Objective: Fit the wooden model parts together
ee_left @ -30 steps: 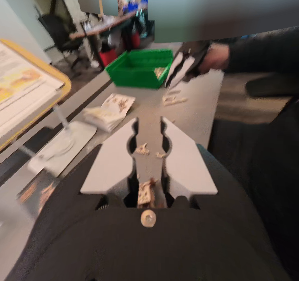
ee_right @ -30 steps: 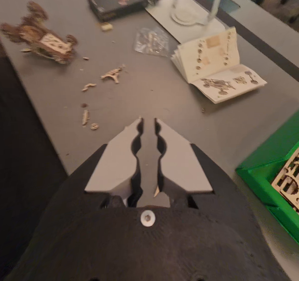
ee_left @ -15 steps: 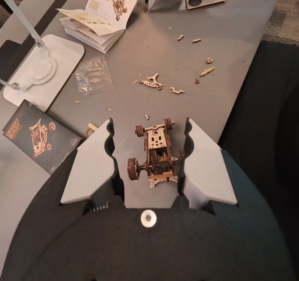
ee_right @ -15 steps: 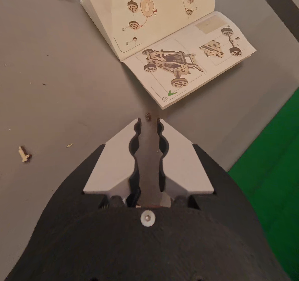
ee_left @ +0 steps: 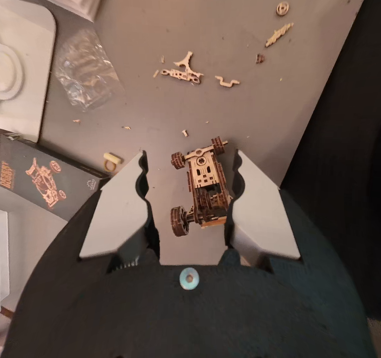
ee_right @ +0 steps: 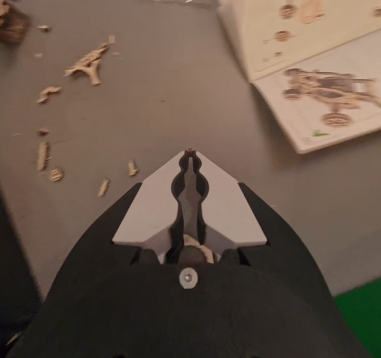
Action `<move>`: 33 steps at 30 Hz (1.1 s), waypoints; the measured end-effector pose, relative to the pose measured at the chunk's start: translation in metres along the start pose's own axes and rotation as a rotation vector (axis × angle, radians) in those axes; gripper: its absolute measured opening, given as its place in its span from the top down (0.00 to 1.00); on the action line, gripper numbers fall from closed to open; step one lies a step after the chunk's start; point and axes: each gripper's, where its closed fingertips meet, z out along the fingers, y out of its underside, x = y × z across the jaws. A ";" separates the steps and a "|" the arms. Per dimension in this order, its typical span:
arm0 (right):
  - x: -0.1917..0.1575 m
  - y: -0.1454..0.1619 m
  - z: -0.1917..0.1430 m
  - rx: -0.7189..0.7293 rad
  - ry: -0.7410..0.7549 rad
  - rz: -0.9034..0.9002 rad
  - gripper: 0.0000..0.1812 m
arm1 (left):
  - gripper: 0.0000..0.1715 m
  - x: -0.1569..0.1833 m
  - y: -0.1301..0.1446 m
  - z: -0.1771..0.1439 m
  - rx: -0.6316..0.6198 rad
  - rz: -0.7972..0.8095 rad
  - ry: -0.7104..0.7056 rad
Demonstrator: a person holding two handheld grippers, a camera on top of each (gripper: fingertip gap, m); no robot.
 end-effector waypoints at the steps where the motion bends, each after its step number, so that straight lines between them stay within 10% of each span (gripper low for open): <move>1: -0.014 0.002 -0.001 -0.014 -0.050 -0.002 1.00 | 0.53 0.001 0.003 0.004 -0.043 0.010 0.009; 14: -0.064 0.001 0.004 0.003 -0.186 -0.054 1.00 | 0.55 0.007 0.045 0.034 -0.396 0.104 0.119; 33: -0.066 0.014 0.006 -0.037 -0.326 0.063 0.95 | 0.61 0.011 0.038 0.055 -0.286 -0.049 0.299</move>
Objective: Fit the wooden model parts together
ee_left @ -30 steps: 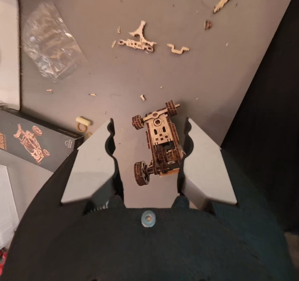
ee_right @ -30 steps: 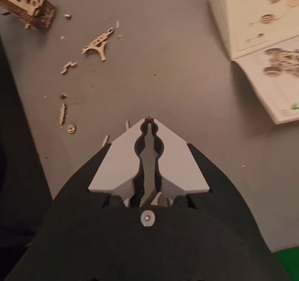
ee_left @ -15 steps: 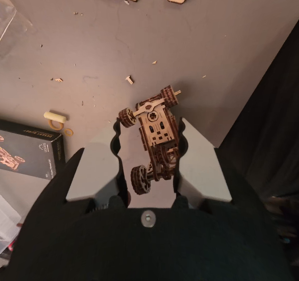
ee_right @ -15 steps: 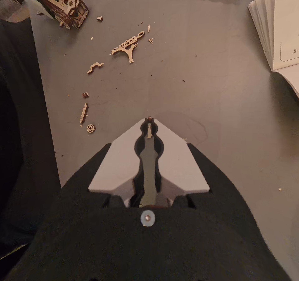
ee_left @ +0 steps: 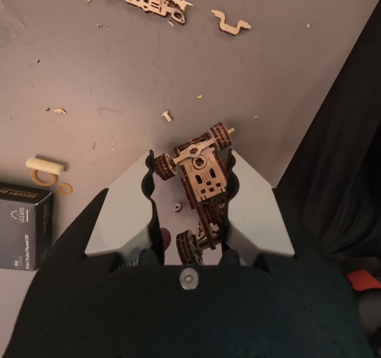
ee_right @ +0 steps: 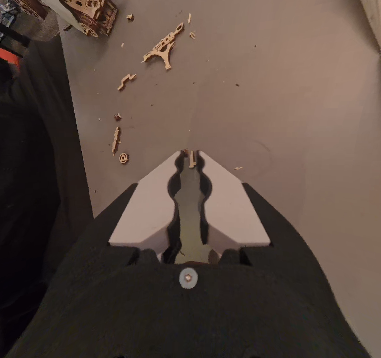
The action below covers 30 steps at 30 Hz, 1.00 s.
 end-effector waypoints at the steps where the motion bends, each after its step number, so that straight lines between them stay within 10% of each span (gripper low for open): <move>1: 0.001 0.000 0.000 0.003 0.004 -0.009 0.91 | 0.61 -0.002 -0.001 -0.001 0.017 -0.015 -0.002; 15: -0.003 -0.002 -0.019 0.047 0.137 -0.196 0.88 | 0.59 -0.011 0.003 -0.011 0.116 -0.034 -0.123; 30: -0.010 -0.011 -0.010 0.099 0.107 -0.214 0.92 | 0.59 -0.007 0.025 -0.011 -0.086 -0.144 -0.144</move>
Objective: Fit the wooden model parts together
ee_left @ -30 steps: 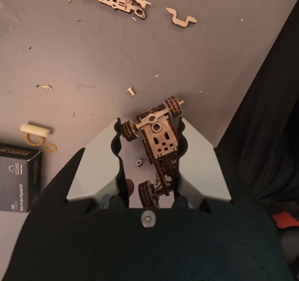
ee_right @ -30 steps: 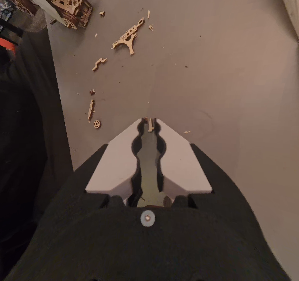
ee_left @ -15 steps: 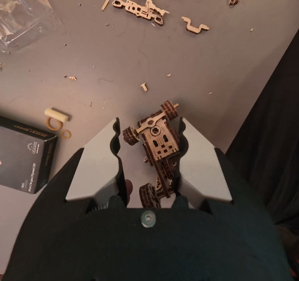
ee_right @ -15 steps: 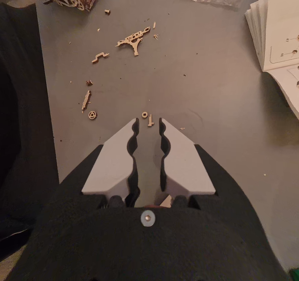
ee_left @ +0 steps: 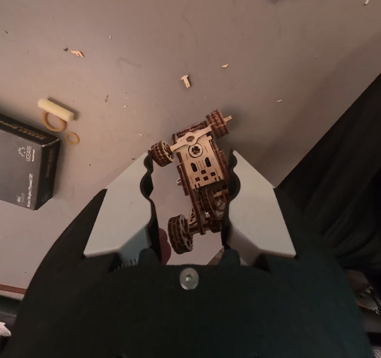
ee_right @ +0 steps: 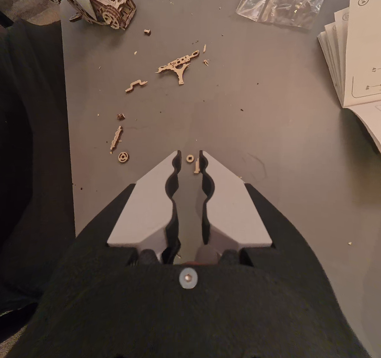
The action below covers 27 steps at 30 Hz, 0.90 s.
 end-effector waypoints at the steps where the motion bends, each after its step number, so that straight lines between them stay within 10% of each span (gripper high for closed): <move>1: 0.000 -0.001 0.000 0.004 -0.001 -0.003 0.92 | 0.59 0.001 0.000 0.000 -0.006 0.003 0.003; 14: 0.001 0.006 -0.009 -0.010 0.068 -0.117 0.89 | 0.61 -0.007 -0.008 -0.008 0.130 -0.058 0.021; 27: 0.001 0.017 0.018 -0.152 0.099 -0.243 0.94 | 0.61 0.001 -0.046 -0.043 0.577 -0.249 0.253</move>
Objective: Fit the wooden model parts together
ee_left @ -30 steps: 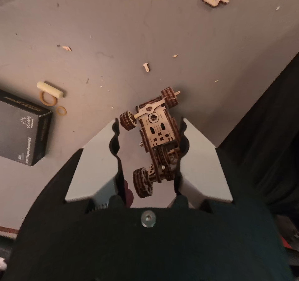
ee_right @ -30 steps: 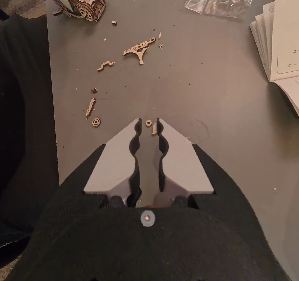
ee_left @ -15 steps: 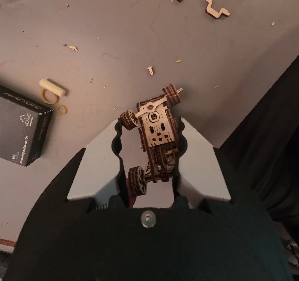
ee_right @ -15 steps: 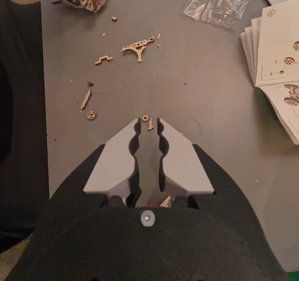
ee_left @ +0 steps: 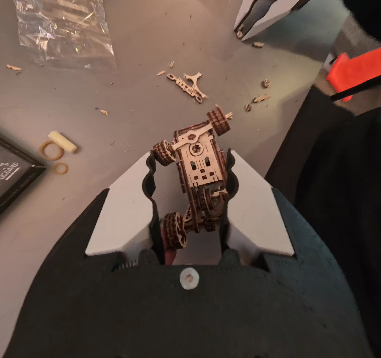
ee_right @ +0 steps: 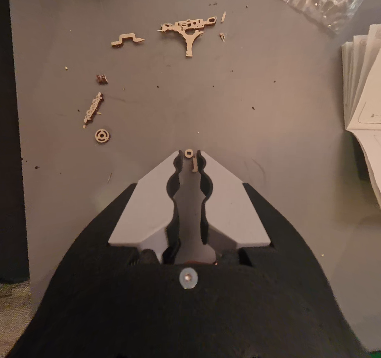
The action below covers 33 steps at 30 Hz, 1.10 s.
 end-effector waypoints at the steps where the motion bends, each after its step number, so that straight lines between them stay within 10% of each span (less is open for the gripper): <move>1: 0.001 0.000 0.000 -0.005 0.006 -0.007 0.95 | 0.61 0.003 -0.002 0.000 0.025 -0.014 0.019; 11: 0.000 -0.005 0.003 -0.015 -0.022 -0.038 0.96 | 0.62 0.020 -0.020 0.009 0.242 -0.160 0.179; 33: -0.004 -0.020 0.016 -0.033 -0.056 -0.090 0.97 | 0.62 0.021 -0.017 0.024 0.309 -0.241 0.296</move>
